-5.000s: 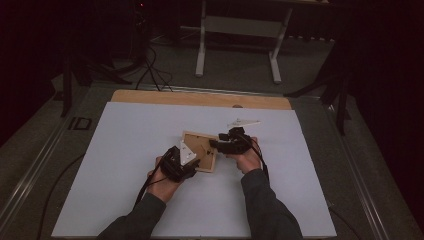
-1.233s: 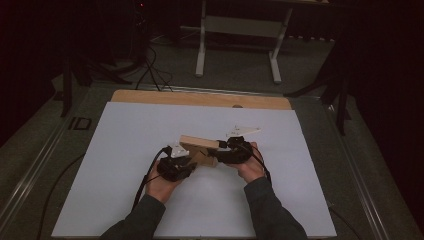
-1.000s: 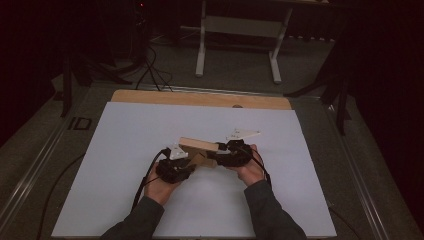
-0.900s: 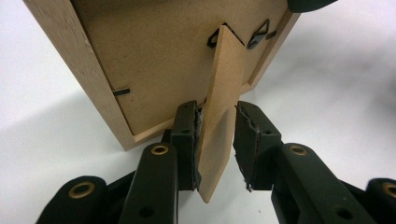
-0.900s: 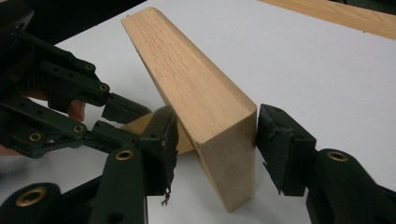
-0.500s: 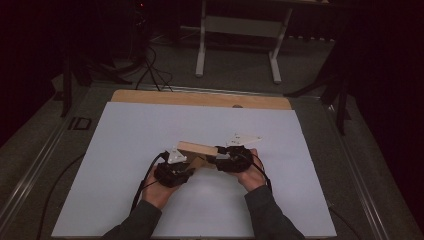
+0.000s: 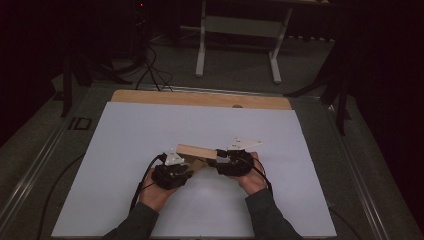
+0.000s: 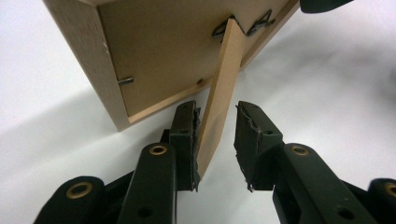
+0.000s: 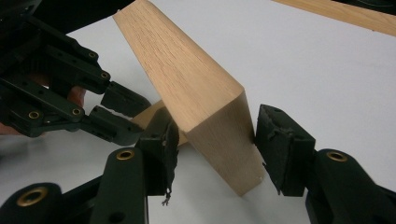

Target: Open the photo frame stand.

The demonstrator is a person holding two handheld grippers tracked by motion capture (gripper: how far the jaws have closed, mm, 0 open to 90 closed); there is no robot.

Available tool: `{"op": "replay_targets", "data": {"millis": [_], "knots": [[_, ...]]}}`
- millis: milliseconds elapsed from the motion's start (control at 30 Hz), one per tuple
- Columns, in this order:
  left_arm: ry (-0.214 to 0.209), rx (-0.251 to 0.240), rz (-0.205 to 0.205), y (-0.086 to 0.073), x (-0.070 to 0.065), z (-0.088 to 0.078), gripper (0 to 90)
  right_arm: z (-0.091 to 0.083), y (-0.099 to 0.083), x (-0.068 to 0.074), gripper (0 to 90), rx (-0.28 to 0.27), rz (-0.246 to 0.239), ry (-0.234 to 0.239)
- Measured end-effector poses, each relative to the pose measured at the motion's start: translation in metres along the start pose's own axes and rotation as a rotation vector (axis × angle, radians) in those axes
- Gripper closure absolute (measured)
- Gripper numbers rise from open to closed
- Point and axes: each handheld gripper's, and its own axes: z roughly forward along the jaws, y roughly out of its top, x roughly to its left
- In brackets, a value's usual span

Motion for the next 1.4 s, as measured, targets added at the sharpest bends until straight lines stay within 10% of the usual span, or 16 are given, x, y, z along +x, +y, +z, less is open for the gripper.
{"op": "replay_targets", "data": {"millis": [1400], "knots": [[-0.031,-0.003,-0.041,-0.007,0.005,-0.008,62.6,-0.006,-0.004,0.010,39.9,0.029,-0.078,0.016]]}}
